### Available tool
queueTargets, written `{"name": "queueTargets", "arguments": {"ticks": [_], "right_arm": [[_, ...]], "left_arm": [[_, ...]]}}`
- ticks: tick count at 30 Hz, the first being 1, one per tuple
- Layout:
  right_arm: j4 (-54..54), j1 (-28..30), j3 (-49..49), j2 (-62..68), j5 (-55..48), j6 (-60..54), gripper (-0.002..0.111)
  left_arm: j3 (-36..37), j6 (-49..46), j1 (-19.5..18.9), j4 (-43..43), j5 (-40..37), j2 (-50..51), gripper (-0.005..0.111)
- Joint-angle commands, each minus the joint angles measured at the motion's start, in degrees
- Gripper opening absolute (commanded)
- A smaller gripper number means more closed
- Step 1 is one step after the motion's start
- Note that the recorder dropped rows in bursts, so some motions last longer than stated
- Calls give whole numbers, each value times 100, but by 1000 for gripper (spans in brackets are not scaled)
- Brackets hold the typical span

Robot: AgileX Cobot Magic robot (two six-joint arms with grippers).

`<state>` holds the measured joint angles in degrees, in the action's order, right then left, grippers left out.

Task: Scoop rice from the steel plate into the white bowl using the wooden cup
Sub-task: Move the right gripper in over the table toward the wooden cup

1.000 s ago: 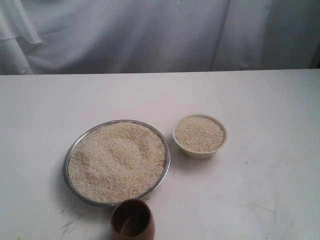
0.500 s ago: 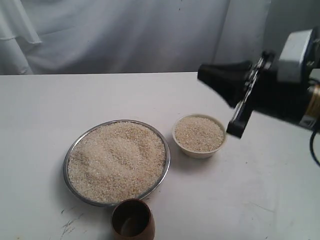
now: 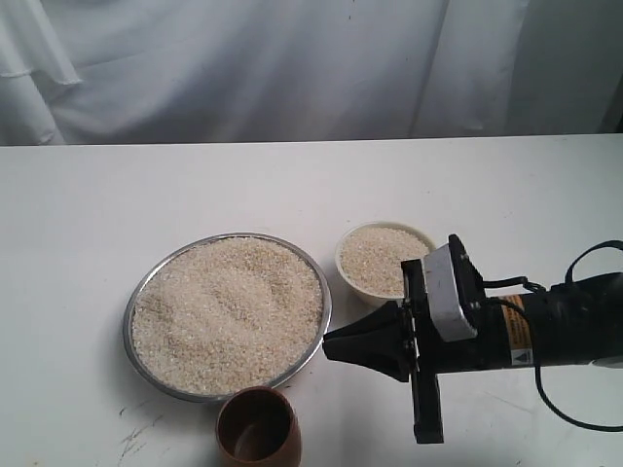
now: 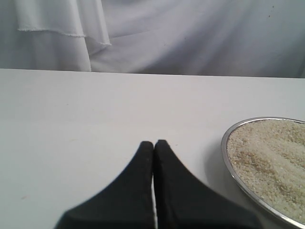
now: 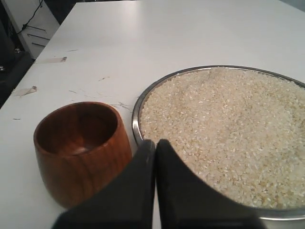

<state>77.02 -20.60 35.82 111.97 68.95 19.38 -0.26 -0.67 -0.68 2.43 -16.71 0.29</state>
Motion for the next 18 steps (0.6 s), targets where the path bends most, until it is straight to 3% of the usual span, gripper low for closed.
{"name": "queueTargets", "arguments": {"ticks": [1,18], "right_arm": [[155,-9,-21,-4,101,-75,2],[-175,-9,-21,-4,101,235,4]], "left_arm": [[26,18,9,4,36,-29,0],[26,18,9,4,36,-29,0]]}}
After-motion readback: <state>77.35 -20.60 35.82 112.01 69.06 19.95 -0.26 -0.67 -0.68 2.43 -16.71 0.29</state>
